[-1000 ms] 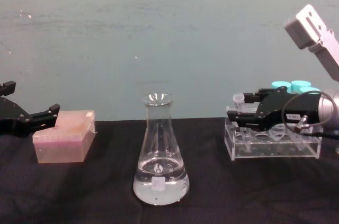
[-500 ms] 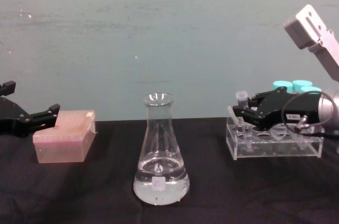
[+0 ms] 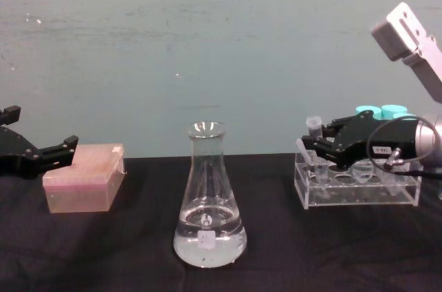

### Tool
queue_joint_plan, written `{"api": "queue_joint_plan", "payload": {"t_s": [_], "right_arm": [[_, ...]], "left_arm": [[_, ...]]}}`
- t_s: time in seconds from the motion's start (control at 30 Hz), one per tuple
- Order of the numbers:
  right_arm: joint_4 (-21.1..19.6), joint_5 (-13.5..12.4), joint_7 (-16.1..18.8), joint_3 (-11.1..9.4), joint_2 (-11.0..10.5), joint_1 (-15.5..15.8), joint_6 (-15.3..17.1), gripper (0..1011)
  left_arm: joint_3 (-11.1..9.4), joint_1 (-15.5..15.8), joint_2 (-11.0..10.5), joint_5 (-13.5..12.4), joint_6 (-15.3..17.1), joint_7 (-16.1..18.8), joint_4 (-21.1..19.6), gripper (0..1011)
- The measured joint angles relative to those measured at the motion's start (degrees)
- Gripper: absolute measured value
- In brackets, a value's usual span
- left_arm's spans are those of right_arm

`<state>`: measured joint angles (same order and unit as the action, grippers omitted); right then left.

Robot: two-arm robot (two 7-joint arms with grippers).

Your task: Pour the liquid from the test tube into the beaker using one hand.

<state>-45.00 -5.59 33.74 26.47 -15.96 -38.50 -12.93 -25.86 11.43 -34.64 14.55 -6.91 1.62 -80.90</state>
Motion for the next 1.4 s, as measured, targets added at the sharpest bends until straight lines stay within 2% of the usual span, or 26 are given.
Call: {"api": "queue_joint_plan", "payload": {"t_s": [0.53,0.93,1.1,1.4], "right_arm": [[-6.6,-2.7,1.2,-1.4,-1.8,1.5,1.2,208],[-11.0,-3.6,0.1,-2.2,-3.1,1.9,0.3,208],[-12.5,-2.1,-1.7,-1.8,-3.3,2.2,-1.0,208],[-14.5,2.5,-5.6,-0.8,-3.1,3.0,-3.3,209]], "left_arm": [[0.0,0.0,0.0,0.0,0.0,0.0,0.0,1000],[0.0,0.0,0.0,0.0,0.0,0.0,0.0,1000],[0.0,0.0,0.0,0.0,0.0,0.0,0.0,1000],[0.0,0.0,0.0,0.0,0.0,0.0,0.0,1000]]}}
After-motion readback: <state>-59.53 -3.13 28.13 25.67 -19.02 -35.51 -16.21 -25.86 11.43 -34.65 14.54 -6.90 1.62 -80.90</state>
